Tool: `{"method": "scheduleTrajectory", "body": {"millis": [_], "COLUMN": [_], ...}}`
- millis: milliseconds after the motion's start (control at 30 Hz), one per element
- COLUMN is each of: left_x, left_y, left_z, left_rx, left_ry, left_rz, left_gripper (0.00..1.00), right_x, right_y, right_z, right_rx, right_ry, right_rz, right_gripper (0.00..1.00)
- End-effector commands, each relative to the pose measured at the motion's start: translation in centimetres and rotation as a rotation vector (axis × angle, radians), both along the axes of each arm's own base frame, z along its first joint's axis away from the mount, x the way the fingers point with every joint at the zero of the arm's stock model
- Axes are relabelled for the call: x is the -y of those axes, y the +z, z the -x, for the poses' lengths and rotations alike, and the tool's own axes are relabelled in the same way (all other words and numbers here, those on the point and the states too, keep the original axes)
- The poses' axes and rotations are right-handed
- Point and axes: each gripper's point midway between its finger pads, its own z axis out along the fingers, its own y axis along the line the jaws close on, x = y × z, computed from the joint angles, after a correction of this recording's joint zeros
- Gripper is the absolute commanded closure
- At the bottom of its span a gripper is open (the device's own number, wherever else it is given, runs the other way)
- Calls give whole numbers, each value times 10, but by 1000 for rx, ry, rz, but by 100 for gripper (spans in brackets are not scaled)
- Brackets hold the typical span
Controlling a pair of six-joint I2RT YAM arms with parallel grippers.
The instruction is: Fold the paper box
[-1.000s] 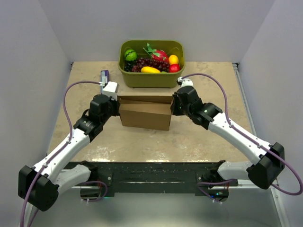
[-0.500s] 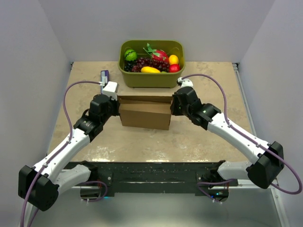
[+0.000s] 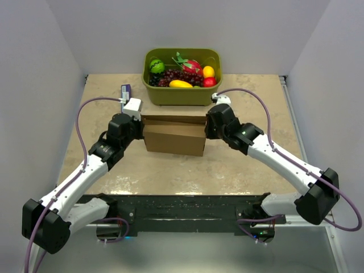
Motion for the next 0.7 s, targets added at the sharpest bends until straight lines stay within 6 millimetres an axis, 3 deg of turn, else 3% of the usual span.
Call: {"method": "scheduleTrajectory", "body": {"millis": [0, 400, 667], "left_x": [0, 1, 0], "left_y": [-35, -35, -37], "left_z": [18, 18, 18], "left_rx": [-127, -125, -129], "left_ry": [-49, -51, -48], "left_rz": [-52, -53, -55], "left_gripper": [100, 100, 100], "right_x": [4, -5, -2], "right_y": [2, 32, 44], "right_z": [4, -5, -7], "right_rx": [-35, 35, 71], "right_ry": [3, 13, -5], "right_rz": [48, -19, -34], "right_gripper": [85, 62, 68]}}
